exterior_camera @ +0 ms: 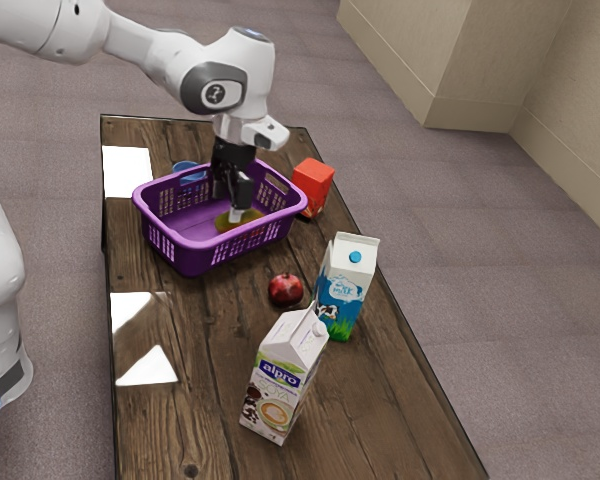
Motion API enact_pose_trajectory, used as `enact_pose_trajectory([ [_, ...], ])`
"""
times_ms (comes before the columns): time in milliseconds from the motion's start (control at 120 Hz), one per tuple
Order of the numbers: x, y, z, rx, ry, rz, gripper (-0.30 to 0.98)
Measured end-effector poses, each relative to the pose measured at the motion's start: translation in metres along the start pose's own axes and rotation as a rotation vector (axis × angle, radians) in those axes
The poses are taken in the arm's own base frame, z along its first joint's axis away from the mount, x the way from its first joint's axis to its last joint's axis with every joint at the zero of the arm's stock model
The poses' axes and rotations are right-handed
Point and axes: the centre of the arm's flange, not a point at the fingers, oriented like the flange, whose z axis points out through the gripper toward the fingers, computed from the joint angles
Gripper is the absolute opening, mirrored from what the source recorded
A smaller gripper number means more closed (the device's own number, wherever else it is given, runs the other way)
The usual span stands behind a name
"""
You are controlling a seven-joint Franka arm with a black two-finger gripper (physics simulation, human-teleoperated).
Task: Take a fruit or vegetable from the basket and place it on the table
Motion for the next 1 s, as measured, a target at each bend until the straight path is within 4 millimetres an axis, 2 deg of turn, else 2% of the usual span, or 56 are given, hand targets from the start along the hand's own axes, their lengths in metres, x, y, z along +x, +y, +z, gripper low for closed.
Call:
enact_pose_trajectory([
  [308, 0.014, 0.002, 0.009, -0.006, 0.049, 0.008, 0.65],
  [667, 0.018, 0.001, 0.027, -0.023, 0.057, 0.002, 0.65],
  [942, 0.019, -0.001, 0.028, 0.001, 0.065, 0.005, 0.54],
  [1000, 0.018, -0.007, 0.026, -0.001, 0.07, -0.014, 0.53],
])
